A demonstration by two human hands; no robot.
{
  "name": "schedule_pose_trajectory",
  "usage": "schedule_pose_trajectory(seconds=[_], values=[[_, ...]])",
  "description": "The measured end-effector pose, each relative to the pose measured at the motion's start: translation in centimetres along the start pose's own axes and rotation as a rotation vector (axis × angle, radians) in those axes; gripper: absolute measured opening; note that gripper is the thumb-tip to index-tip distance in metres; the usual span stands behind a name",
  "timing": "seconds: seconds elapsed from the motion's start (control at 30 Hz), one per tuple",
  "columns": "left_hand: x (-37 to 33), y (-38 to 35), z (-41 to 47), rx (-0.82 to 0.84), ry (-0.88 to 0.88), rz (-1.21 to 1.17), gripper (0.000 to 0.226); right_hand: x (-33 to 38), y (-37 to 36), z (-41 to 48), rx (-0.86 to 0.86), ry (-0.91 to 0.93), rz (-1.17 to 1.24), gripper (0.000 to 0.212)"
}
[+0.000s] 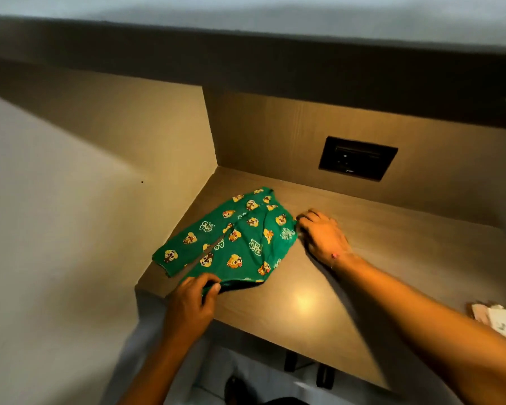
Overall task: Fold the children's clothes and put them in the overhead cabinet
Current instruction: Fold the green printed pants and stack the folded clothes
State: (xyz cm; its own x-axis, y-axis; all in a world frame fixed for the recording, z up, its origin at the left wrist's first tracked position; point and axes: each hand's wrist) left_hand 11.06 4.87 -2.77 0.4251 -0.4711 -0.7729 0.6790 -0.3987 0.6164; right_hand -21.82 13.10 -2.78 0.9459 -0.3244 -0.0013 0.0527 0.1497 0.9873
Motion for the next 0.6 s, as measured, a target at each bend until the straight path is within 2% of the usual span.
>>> schedule_pose_trajectory(seconds=[0.07, 0.2, 0.27, 0.33, 0.43, 0.5, 0.6], values=[[-0.3, 1.3, 0.5, 0.004, -0.005, -0.082, 0.006, -0.2, 0.9, -4.1, -0.046, -0.058, 0.145, 0.009], [-2.3, 3.6, 3.0, -0.065, -0.093, -0.247, 0.011, -0.9, 4.8, -10.2, -0.257, -0.181, 0.300, 0.014], [-3.3, 3.3, 5.5, -0.043, -0.109, -0.285, 0.014, -1.6, 6.1, -10.8, -0.267, -0.247, 0.301, 0.013], [-4.1, 1.9, 9.0, 0.032, -0.048, -0.275, 0.018, -2.4, 6.7, -9.9, -0.232, -0.349, 0.282, 0.011], [-6.7, -0.8, 14.3, 0.091, 0.002, -0.306, 0.010, -3.8, 8.9, -7.9, -0.251, -0.541, 0.374, 0.006], [-9.4, -1.6, 17.2, 0.049, -0.062, -0.320, 0.010, -4.7, 11.7, -7.2, -0.354, -0.601, 0.390, 0.006], [-14.0, -0.8, 19.1, -0.019, -0.248, -0.410, 0.013, -5.3, 16.3, -8.9, -0.560, -0.578, 0.362, 0.006]])
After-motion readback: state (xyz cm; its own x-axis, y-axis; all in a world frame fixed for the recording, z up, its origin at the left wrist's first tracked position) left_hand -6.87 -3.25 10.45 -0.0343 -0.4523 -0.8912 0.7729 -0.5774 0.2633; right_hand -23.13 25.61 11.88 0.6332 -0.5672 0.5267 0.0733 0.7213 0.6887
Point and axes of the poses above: each hand's wrist, its own z-axis towards the middle knuckle, its own y-axis out of the back of the hand, x = y × z, and after that the axes turned 14 degrees about -z, right-handed
